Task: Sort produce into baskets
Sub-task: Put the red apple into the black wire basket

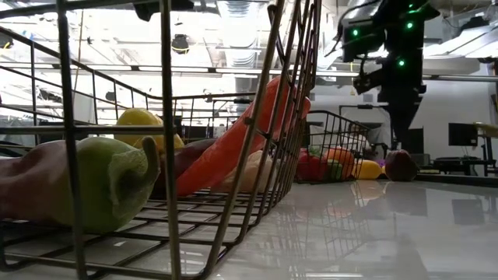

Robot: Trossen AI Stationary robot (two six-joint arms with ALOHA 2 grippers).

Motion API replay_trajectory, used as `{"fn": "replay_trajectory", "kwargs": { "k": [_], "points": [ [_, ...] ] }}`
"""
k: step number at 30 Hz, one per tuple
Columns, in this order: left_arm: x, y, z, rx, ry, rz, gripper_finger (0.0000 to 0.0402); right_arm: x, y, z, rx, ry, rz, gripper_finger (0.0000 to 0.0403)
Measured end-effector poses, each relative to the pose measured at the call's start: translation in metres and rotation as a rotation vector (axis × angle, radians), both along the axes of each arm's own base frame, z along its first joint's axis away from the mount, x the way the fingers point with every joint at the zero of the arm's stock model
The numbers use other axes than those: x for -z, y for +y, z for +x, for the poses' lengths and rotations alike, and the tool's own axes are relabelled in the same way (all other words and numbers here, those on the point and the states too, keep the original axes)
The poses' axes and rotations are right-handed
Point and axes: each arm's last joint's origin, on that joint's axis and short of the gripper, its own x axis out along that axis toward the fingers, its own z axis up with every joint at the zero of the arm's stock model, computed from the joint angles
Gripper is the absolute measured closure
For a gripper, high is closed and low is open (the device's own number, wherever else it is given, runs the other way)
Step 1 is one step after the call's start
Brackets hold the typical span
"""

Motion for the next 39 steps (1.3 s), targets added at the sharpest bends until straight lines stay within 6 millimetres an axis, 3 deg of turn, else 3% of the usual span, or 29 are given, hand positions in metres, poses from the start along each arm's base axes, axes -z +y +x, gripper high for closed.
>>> {"fn": "replay_trajectory", "kwargs": {
  "k": [10, 17, 26, 39],
  "points": [
    [0.001, 0.0, 0.0, 0.001, 0.011, 0.015, 0.0146, 0.002, -0.023, -0.01, 0.063, 0.05, -0.051, 0.0006],
    [0.001, 0.0, 0.0, 0.003, 0.014, 0.026, 0.0146, 0.003, -0.055, -0.021, 0.131, 0.039, -0.071, 0.0008],
    [0.002, 0.001, -0.001, -0.021, 0.037, 0.041, 0.0146, 0.022, -0.083, -0.031, 0.094, -0.011, -0.113, 0.0009],
    [0.002, 0.001, -0.001, -0.02, 0.029, 0.047, 0.0146, 0.022, -0.119, -0.057, 0.245, -0.073, -0.124, 0.001]
  ]
}}
